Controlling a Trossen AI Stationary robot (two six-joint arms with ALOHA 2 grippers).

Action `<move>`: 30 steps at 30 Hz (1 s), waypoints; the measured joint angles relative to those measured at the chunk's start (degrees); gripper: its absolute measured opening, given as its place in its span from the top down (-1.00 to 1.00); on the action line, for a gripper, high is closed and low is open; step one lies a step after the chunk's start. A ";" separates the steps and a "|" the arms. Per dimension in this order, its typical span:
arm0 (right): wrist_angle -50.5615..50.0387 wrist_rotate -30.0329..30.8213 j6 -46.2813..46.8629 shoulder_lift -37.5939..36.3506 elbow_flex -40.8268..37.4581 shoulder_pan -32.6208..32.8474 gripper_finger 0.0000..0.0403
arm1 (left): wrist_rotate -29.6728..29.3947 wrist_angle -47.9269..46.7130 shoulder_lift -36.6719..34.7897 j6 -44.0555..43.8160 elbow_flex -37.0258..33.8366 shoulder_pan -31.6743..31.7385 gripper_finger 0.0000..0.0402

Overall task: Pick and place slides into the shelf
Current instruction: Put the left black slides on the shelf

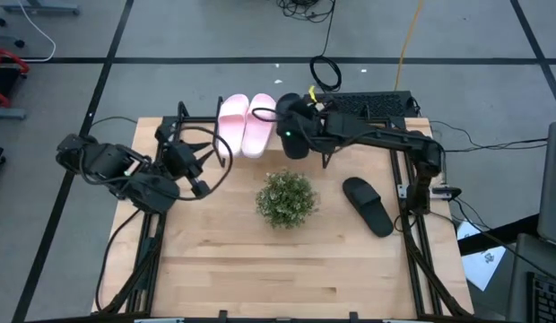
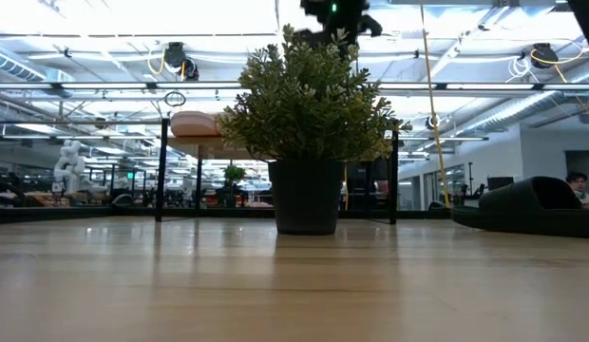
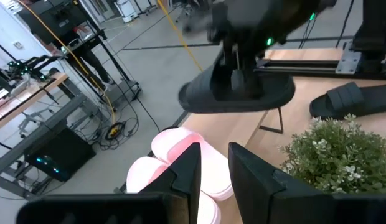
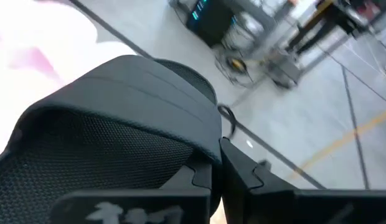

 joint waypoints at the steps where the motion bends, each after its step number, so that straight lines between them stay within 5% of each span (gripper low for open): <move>1: -0.95 -0.03 1.06 0.70 0.00 -0.73 1.00 | 0.00 -0.02 -0.33 0.00 0.00 0.01 0.57; 30: 4.39 0.13 2.32 11.87 0.00 -7.63 1.00 | 0.11 -1.53 -1.32 4.63 0.00 0.02 0.57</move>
